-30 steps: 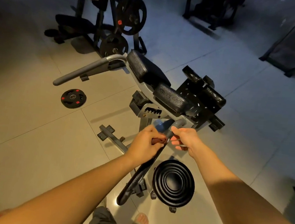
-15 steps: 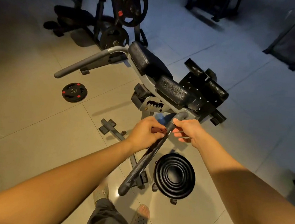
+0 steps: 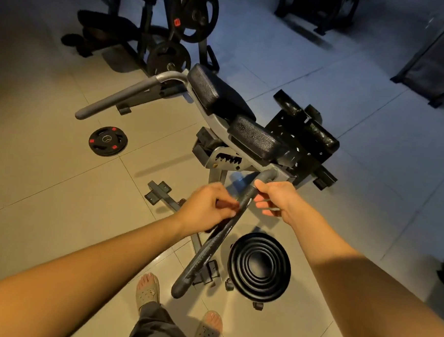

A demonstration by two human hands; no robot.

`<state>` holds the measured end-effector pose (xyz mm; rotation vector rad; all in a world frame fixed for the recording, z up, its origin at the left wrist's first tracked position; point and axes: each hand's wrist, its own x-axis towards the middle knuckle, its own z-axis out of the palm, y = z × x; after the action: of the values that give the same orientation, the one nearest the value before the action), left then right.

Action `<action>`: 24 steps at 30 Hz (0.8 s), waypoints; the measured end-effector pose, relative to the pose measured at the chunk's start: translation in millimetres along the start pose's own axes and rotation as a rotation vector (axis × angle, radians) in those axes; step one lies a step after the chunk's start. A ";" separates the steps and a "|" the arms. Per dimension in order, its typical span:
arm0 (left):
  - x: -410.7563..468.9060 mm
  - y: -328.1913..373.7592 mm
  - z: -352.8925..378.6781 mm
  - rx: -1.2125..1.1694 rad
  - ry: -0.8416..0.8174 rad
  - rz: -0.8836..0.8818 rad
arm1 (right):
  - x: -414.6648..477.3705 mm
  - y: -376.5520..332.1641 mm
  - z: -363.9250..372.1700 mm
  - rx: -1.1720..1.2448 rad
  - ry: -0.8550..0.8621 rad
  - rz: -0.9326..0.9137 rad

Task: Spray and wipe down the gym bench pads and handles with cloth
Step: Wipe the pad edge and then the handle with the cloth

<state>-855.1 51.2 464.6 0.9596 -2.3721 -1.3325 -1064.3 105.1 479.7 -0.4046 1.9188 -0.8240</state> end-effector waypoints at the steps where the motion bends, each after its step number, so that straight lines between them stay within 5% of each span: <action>1: 15.3 8.2 5.3 0.013 0.050 0.009 | -0.4 -0.7 -0.8 -0.002 -0.001 0.004; 5: 22.8 13.6 14.2 0.031 0.094 0.002 | 0.8 0.7 -5.1 -0.016 0.004 0.001; 14: -128.1 -47.7 7.1 -0.037 -0.100 -0.151 | -7.9 1.1 -1.2 0.042 0.005 0.000; 24: -32.9 -7.7 24.3 0.026 0.120 -0.024 | -12.3 -2.2 6.3 0.015 0.037 0.022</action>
<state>-839.5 86.1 448.0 1.0477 -2.3001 -1.2187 -1053.1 108.4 487.4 -0.3604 1.9463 -0.8359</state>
